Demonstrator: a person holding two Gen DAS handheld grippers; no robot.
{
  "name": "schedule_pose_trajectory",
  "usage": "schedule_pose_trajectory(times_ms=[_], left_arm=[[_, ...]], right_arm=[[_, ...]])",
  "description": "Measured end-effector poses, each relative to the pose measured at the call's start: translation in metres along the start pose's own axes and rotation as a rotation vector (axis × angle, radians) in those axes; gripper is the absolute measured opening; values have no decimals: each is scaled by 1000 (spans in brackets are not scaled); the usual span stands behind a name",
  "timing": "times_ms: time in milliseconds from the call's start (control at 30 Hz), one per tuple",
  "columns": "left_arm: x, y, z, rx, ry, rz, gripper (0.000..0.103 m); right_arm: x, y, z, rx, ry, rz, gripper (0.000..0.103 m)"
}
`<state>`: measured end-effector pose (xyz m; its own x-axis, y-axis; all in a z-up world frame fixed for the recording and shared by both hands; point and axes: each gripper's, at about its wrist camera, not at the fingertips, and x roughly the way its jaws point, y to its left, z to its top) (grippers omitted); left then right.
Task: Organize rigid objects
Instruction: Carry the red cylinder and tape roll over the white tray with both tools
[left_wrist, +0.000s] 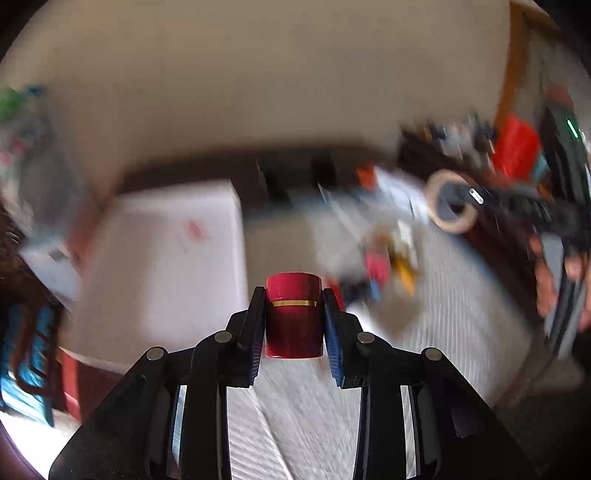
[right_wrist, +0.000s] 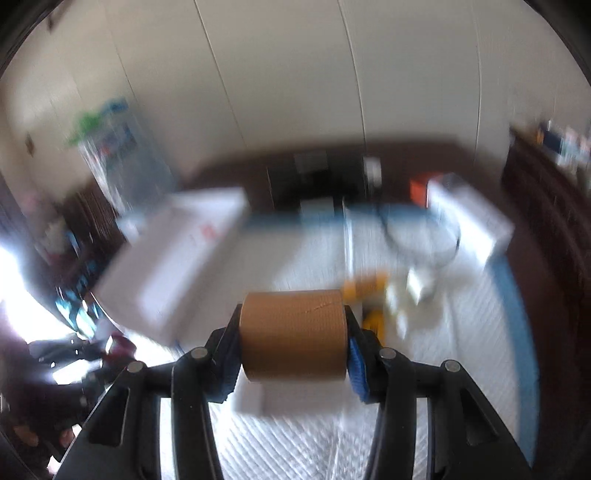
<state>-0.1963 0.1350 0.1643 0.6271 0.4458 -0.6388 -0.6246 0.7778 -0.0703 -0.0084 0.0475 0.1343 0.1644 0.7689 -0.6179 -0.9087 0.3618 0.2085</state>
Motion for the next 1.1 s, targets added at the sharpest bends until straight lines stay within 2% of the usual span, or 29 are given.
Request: schedule_pose_trajectory(times_ms=[133,200,267,333,467,533,733,1100], left_arm=[[-74,21,64,-68,-223,132,28],[-110,31,81,-107,-321,170,28],[-129,37,84,-117,-373,239,28],[-135,44,76,-124,-372,290,28],[-114,68,57,-199,-272,294,28],[-115,79,48,-220,-253,292,28],[-117,88,40,-226,-245,316,28],[-114,113,34,-235,-229,324,28]], right_arm=[[-68,21,54,-13,-232,57,48],[-101,35,74,-23,-342,85,48],[-124,50,81,-52,-421,95,48],[-130,62,76,-78,-452,98,48],[-114,71,64,-52,-409,156,47],[-106,70,63,-33,-381,167,47],[-103,85,65,-40,-389,183,47],[-82,113,63,-63,-330,203,47]])
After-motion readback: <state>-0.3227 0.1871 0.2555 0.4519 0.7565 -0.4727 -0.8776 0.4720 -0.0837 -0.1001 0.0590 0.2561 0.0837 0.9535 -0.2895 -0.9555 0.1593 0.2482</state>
